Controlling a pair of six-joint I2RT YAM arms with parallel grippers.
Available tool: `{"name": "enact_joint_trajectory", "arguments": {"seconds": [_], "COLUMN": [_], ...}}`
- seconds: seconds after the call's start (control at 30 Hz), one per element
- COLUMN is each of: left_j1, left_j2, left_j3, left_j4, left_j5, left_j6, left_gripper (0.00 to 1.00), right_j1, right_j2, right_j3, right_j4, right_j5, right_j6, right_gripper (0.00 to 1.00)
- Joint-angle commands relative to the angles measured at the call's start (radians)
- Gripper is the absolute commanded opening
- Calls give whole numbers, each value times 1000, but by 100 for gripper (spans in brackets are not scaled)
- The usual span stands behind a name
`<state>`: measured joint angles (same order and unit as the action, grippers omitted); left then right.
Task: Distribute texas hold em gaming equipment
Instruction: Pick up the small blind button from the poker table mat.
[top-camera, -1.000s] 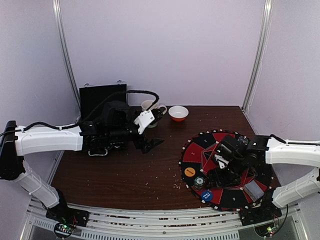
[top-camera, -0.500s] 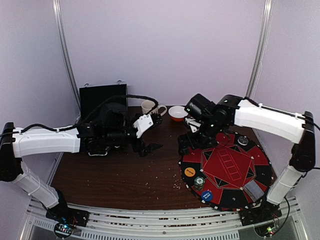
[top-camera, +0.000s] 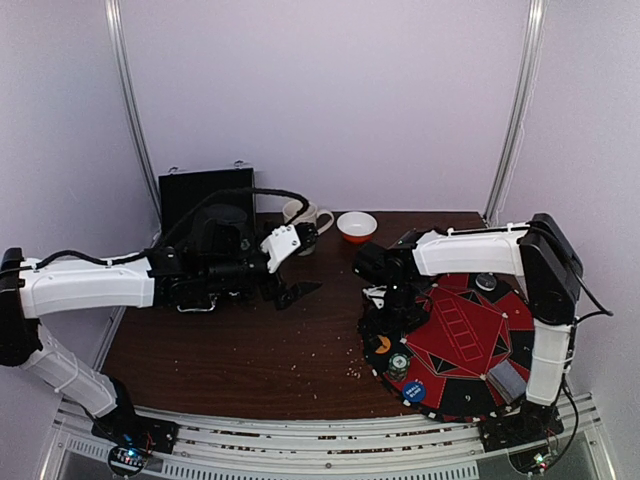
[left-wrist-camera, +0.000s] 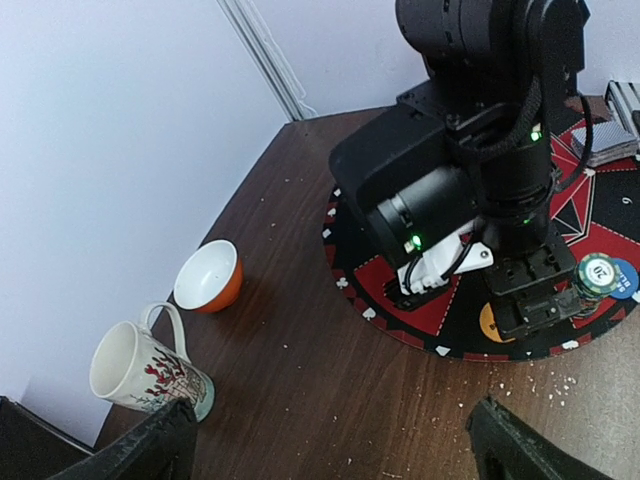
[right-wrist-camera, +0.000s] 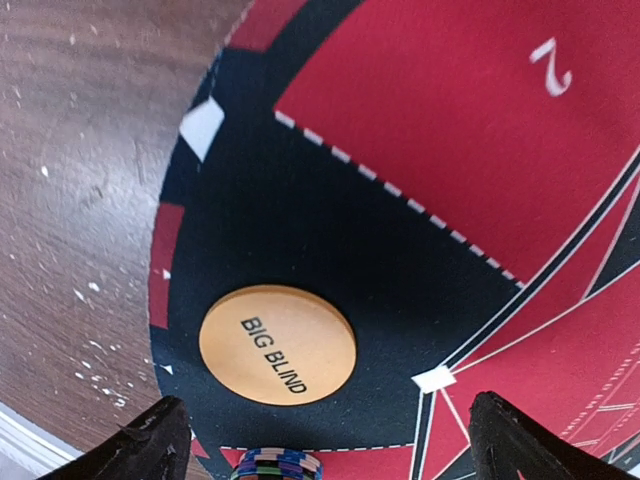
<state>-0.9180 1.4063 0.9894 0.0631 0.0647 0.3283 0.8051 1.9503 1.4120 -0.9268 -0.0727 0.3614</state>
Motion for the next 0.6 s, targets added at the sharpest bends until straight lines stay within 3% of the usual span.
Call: {"name": "enact_joint_trajectory", "arguments": {"seconds": [0.0,0.33,0.57], "left_j1": [5,5,4], "left_j2": [59,64,53], "left_j3": [0,-10,-9], "left_j4": [24,39,34], "left_j5": [65,107,105], "left_j6": [13,9,15], "left_gripper": [98,98,98], "right_j1": [-45,-146,-81], "right_j2": [-92,-371,-615], "right_j3": [-47,-108,-396], "right_j4": [33,19,-98], "right_j5": [-69,-163,3], "right_j6": [-6,-122,95], "right_gripper": [99,98,93]}}
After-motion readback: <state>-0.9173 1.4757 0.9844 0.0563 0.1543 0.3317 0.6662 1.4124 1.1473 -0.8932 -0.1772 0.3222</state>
